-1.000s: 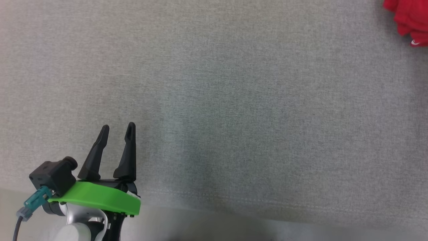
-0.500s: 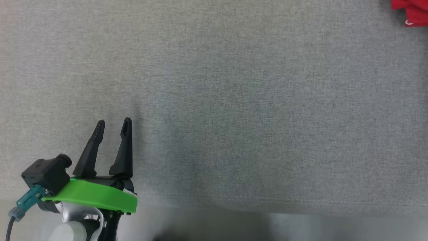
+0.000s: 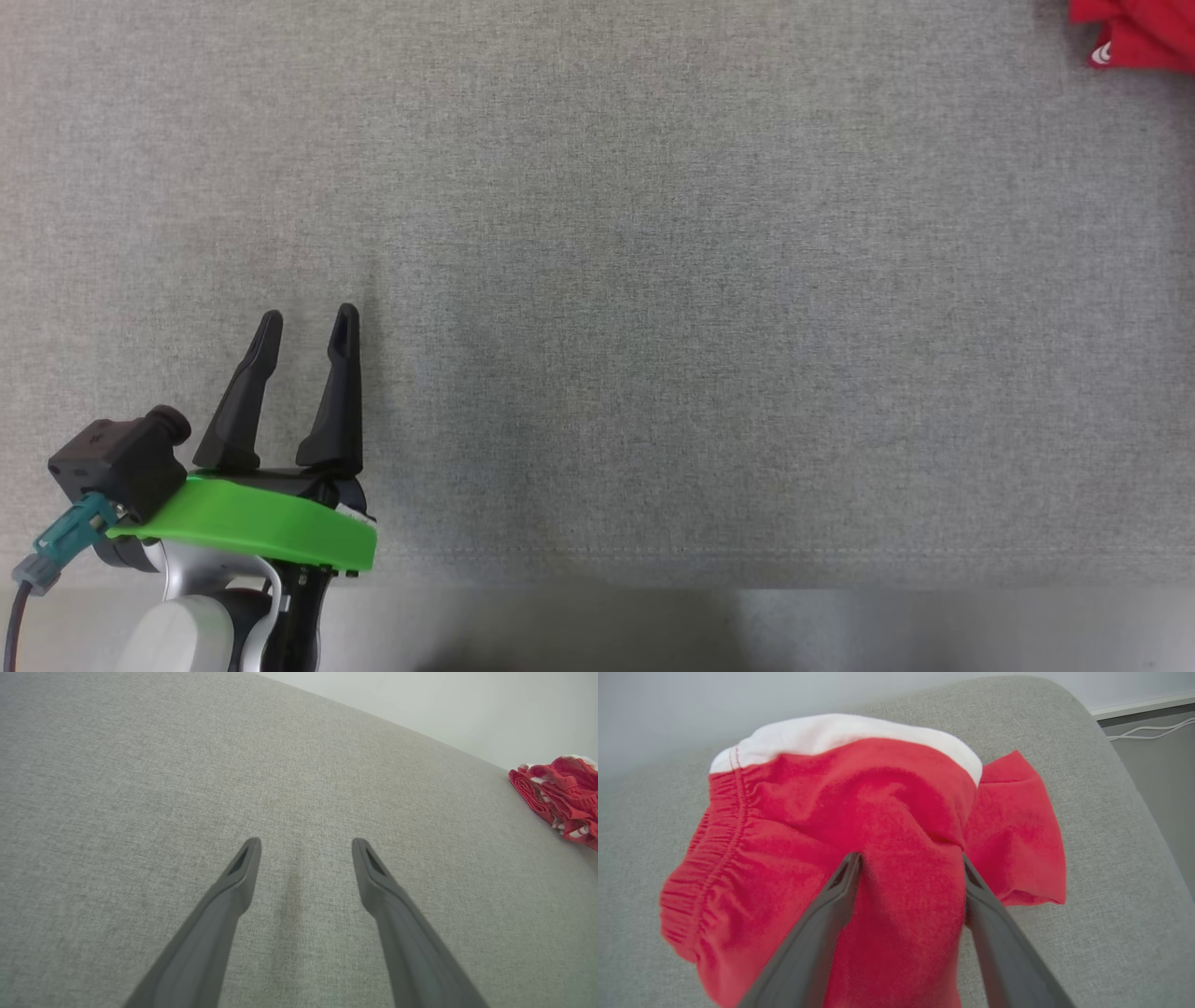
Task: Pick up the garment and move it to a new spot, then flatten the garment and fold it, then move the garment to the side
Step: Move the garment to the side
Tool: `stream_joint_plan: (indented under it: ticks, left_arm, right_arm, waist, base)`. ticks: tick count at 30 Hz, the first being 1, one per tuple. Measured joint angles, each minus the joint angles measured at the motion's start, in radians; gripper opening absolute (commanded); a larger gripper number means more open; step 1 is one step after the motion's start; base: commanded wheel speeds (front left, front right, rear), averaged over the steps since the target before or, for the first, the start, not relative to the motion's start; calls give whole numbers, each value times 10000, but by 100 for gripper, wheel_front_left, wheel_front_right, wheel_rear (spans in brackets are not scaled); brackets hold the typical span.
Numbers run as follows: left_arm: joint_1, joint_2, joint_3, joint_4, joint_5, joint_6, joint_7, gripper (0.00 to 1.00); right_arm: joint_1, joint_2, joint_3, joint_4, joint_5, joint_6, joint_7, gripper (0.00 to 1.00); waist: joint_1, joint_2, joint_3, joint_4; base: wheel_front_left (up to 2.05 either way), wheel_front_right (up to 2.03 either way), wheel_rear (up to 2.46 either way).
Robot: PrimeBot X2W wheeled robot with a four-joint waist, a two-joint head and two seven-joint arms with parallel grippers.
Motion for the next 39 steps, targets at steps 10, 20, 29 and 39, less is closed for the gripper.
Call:
stream_joint_plan:
  ticks: [10,20,29,39]
  left_arm:
    - [-65,-12,52,155,0,0,61,100]
    - [-155,-71,-6,531,0,0,-52,100]
    - [-65,-88,-92,499,0,2,-38,100]
    - [52,-48,-69,242,17,8,100,100]
  right_arm:
    - [237,82,171,-25,-525,-2,-802,100]
    - [1084,527,543,-481,-1114,-2,-2201,100]
    - [2303,1473,10,-213,-558,-13,-2918,100]
    - [2576,2102,-518,-437,-228,-23,-4000,100]
  waist:
    - [0,0,-281,-148]
    - [-1,0,-1055,-318]
    - [-1,0,-1726,-436]
    - [-1,0,-1564,-469]
  base:
    - [0,0,0]
    - [0,0,0]
    - [0,0,0]
    - [0,0,0]
